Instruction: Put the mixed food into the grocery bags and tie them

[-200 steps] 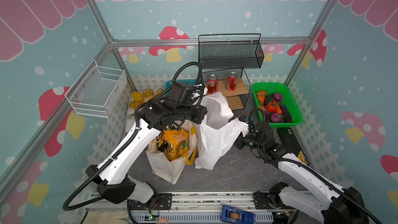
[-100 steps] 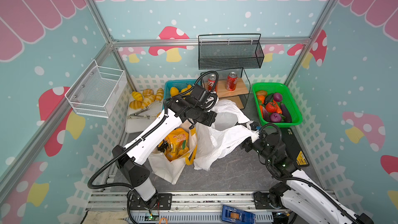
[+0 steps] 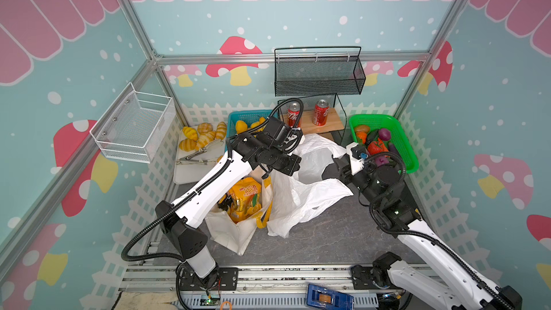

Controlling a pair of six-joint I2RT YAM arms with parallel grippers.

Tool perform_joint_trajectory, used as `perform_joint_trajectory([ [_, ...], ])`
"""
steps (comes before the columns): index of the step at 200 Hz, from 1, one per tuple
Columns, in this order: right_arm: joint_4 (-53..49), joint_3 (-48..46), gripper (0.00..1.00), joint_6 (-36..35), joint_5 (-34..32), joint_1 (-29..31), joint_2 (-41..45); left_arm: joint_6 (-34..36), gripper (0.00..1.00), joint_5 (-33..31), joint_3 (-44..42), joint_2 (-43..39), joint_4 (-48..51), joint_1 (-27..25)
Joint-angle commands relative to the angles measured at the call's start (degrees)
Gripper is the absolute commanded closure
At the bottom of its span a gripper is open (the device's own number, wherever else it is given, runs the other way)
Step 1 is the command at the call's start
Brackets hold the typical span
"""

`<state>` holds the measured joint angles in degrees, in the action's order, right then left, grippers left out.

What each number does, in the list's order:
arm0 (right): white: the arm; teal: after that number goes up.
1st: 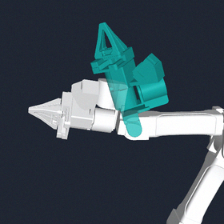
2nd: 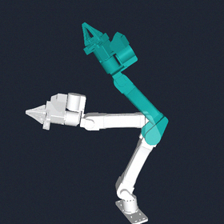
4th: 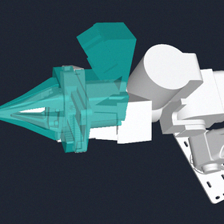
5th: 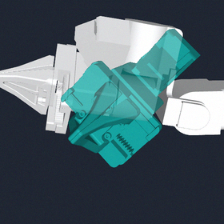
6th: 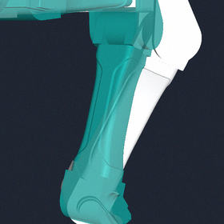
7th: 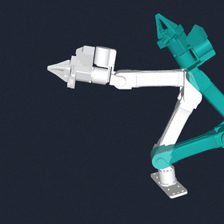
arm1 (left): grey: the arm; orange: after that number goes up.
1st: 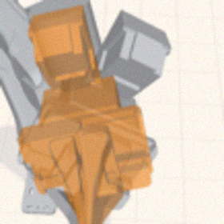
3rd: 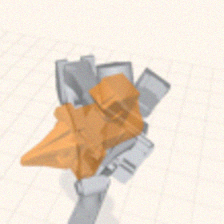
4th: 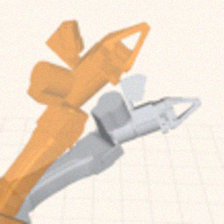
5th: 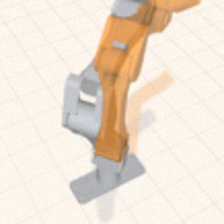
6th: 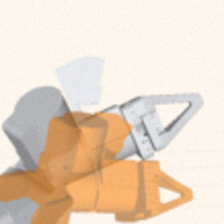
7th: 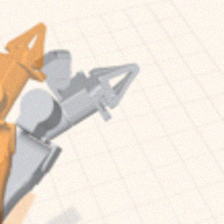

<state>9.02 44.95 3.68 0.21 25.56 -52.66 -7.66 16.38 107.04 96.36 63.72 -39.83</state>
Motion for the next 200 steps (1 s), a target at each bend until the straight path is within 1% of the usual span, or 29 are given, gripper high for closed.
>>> perform_joint_trajectory([
  [1, -7.38, 6.49, 0.76, 5.10, 2.49, -5.06, -4.45, 4.74, 1.00, 1.45, 0.36, -0.62, 0.13, -0.16],
  [9, -8.97, 8.17, 0.78, 7.48, 6.16, -7.62, -6.36, 5.77, 1.00, 1.52, -0.02, -0.82, -0.08, -0.21],
  [19, -10.31, 9.91, 0.77, 9.90, 9.72, -9.75, -8.42, 6.50, 1.00, 1.37, -0.74, -1.11, -0.54, -0.23],
  [40, -12.16, 12.16, 0.72, 11.32, 15.75, -10.42, -11.15, 6.79, 1.00, 1.99, -1.21, -0.92, -1.30, 0.01],
  [54, -12.82, 12.37, 0.64, 11.26, 18.45, -10.40, -11.05, 6.07, 1.00, 2.11, -1.47, -0.65, -2.02, 0.16],
  [62, -13.50, 12.31, 0.59, 11.11, 18.60, -10.44, -10.20, 5.34, 1.00, 2.16, -1.50, -0.48, -2.32, 0.44],
  [71, -14.37, 12.16, 0.50, 10.78, 18.52, -10.44, -8.68, 4.36, 1.00, 2.20, -1.71, -0.36, -2.70, 0.85],
  [85, -16.38, 11.92, 0.41, 10.08, 18.08, -10.40, -6.05, 2.45, 1.00, 2.57, -2.08, -0.31, -3.49, 1.78],
  [109, -21.06, 12.18, 0.31, 9.33, 19.72, -10.44, -1.87, -0.19, 1.00, 3.13, -3.22, -0.93, -5.20, 3.29],
  [125, -22.45, 12.05, 0.24, 9.24, 23.20, -10.40, 0.74, -0.86, 1.00, 3.03, -3.65, -1.47, -5.88, 3.58],
  [138, -22.14, 11.62, 0.23, 9.32, 27.39, -10.36, 2.43, -0.73, 1.00, 2.90, -3.68, -1.83, -6.09, 3.58],
  [170, -21.03, 10.78, 0.23, 8.36, 40.86, -10.36, 4.65, -0.47, 1.00, 3.08, -3.77, -1.96, -6.14, 4.14],
  [183, -17.29, 8.78, 0.23, 9.70, 45.91, -10.35, 5.53, -0.38, 1.00, 3.56, -3.72, -1.96, -6.23, 4.21],
  [200, -10.05, 6.57, 0.23, 13.53, 53.89, -10.36, 5.52, -0.08, 1.00, 3.70, -3.69, -1.96, -6.22, 4.15],
])
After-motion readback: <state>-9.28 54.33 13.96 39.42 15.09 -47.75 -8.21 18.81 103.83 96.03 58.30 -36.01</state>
